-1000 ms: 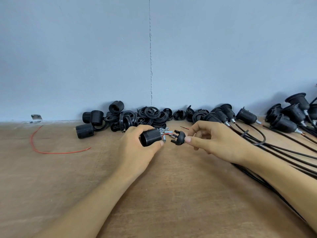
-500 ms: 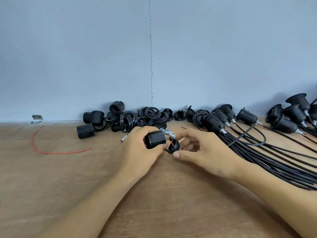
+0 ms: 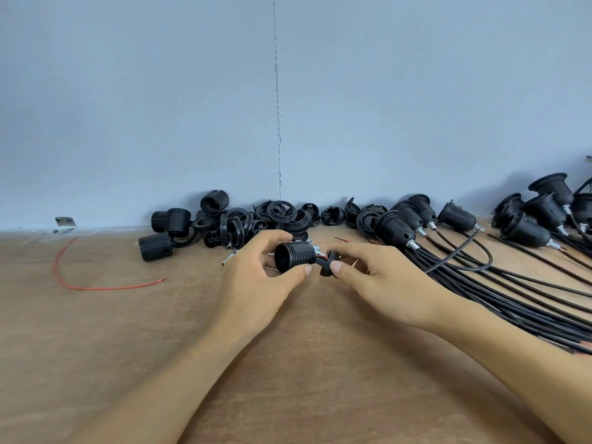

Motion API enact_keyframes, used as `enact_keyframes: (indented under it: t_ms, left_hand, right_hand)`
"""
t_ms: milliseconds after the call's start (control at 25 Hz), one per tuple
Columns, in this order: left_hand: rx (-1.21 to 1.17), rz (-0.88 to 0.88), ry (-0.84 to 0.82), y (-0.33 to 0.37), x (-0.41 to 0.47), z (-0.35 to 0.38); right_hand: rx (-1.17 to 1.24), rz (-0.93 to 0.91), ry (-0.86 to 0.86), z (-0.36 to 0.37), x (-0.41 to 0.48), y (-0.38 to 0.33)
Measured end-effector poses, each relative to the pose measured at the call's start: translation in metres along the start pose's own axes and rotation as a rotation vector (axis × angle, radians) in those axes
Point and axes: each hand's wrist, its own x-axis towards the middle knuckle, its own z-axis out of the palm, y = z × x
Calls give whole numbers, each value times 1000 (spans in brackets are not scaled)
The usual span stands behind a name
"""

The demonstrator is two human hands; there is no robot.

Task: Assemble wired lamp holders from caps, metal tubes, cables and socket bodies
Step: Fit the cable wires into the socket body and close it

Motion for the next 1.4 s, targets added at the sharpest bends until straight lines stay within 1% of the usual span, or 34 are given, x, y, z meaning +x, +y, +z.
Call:
enact_keyframes:
  t_ms: [160,240,400,480,560,640,800,880,960,1040,1120,1240,1320,1400]
  left_hand:
    - [-88,-3,9,0,-1,1]
    - [-189,-62,-7,0,1,0]
    - [-409,-184,-60,2,3,1]
    - [-483,-216,-78,3,3,1]
    - [-508,-230,-88,4,3,1]
    - [-511,-236,-99,5,3,0]
    - [-548,-246,-127,7,3,-3]
    - [-546,-243,-133,7,3,-4]
    - [-545,-246,-130,7,3,-3]
    - [-542,-249,-121,6,3,-3]
    - [-546,-256,-115,6,3,-3]
    - [-542,-270,-126,6,4,-2]
    - [-548,-285,-137,7,4,-2]
    - [-557,-299,-141,7,4,-2]
  right_hand:
    - [-38,120,-63,-1,2,1]
    - [-25,118,-85,-3,3,1]
    - [89,91,-141,-11,3,3]
    - [139,78,-177,-12,2,5]
    - [165,51,-191,-12,1,4]
    - [142,32,-162,-12,1,4]
    - [49,26,-47,-11,2,6]
    - [93,36,-2,-9,2,6]
    - [197,70,22,-8,3,8]
    - [266,92,10,-9,3,10]
    - [271,90,8,-9,3,10]
    - [232,69,48,-8,3,10]
    - [154,24,75,-9,2,11]
    - [81,-32,60,-11,1,10]
